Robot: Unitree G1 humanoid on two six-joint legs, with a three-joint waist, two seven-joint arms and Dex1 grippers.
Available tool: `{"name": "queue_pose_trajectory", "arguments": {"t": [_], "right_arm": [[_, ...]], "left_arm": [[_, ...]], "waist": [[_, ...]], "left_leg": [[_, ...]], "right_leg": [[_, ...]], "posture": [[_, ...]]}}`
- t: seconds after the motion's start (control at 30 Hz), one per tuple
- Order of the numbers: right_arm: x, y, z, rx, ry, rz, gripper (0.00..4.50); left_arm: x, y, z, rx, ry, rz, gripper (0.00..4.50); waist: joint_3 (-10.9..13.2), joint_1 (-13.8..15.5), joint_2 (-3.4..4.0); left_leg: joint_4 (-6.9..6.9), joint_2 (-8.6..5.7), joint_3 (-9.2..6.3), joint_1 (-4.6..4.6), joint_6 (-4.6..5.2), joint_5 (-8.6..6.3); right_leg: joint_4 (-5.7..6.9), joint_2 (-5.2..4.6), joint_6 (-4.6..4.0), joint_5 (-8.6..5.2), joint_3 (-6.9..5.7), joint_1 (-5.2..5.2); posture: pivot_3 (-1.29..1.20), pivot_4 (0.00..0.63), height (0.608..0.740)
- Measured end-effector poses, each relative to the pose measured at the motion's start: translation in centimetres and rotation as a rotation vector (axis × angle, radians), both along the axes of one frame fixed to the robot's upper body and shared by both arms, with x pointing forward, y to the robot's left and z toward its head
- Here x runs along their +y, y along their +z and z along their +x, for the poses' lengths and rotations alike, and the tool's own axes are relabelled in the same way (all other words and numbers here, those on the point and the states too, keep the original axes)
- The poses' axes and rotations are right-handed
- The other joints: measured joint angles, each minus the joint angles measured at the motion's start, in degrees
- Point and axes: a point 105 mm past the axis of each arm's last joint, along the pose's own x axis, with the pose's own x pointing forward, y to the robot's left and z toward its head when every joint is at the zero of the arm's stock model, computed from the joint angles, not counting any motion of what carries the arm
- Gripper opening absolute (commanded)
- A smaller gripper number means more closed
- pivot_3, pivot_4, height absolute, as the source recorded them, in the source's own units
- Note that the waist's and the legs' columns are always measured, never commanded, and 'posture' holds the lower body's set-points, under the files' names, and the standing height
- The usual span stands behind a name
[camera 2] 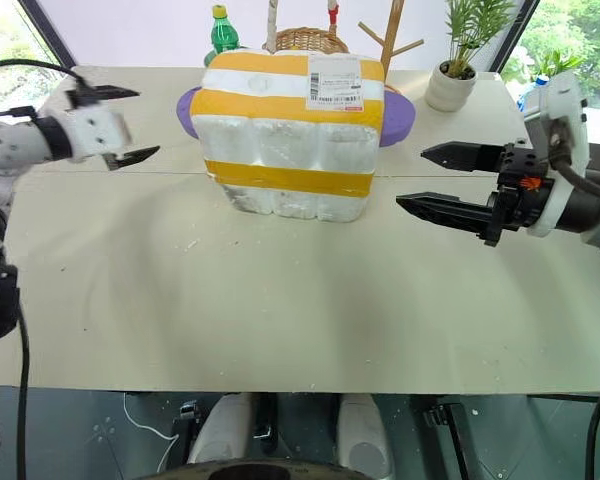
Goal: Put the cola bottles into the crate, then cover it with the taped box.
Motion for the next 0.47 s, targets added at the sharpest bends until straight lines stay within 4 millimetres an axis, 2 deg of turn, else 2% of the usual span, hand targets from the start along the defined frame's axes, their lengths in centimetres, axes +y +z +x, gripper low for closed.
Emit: {"name": "queue_pose_trajectory", "arguments": {"t": [0.07, 0.13, 0.17, 0.23, 0.33, 0.47], "right_arm": [[-0.7, -0.4, 0.7, 0.016, -0.015, -0.004, 4.5], [-1.0, -0.5, 1.4, 0.02, -0.009, -0.013, 4.5], [-1.1, -0.4, 1.6, 0.019, -0.007, -0.016, 4.5], [-1.0, 0.0, 2.4, 0.007, 0.013, -0.031, 4.5], [-0.8, 0.4, 3.2, -0.007, 0.039, -0.042, 4.5], [0.0, 0.7, 4.0, -0.013, 0.092, -0.032, 4.5]], "left_arm": [[1.4, 0.7, -1.3, 0.148, 0.016, -0.226, 4.37], [2.1, 1.9, -3.7, 0.289, -0.014, -0.398, 4.37], [2.1, 2.4, -4.7, 0.333, -0.032, -0.434, 4.37], [1.8, 3.5, -7.9, 0.468, -0.099, -0.504, 4.37], [1.1, 4.8, -10.6, 0.579, -0.154, -0.548, 4.37], [0.6, 6.0, -11.9, 0.618, -0.18, -0.59, 4.37]], "waist": [[0.0, -0.2, 0.0], [0.0, -0.8, 0.0], [0.0, -0.97, 0.0], [0.01, -1.37, 0.01], [0.02, -1.34, 0.05], [0.02, -0.96, 0.06]], "left_leg": [[0.22, 0.03, -0.05, -0.07, 0.05, -0.03], [0.27, 0.03, -0.16, -0.07, 0.16, -0.09], [0.27, 0.02, -0.28, -0.05, 0.17, -0.1], [0.28, 0.02, -0.31, -0.03, 0.18, -0.11], [0.26, 0.01, -0.34, 0.01, 0.19, -0.12], [0.26, -0.03, -0.37, 0.0, 0.19, -0.11]], "right_leg": [[0.03, 0.02, 0.02, -0.01, 0.0, 0.03], [0.02, -0.01, 0.06, 0.01, 0.05, 0.06], [0.03, -0.02, 0.09, -0.01, 0.06, 0.09], [0.04, -0.01, 0.11, -0.02, 0.08, 0.09], [0.1, 0.04, 0.09, -0.04, 0.07, 0.08], [0.11, 0.02, 0.09, -0.04, 0.06, 0.11]], "posture": [[0.0, 0.15, 0.74], [0.0, 0.15, 0.74], [0.0, 0.15, 0.74], [0.0, 0.15, 0.74], [0.0, 0.15, 0.74], [0.0, 0.15, 0.74]]}}
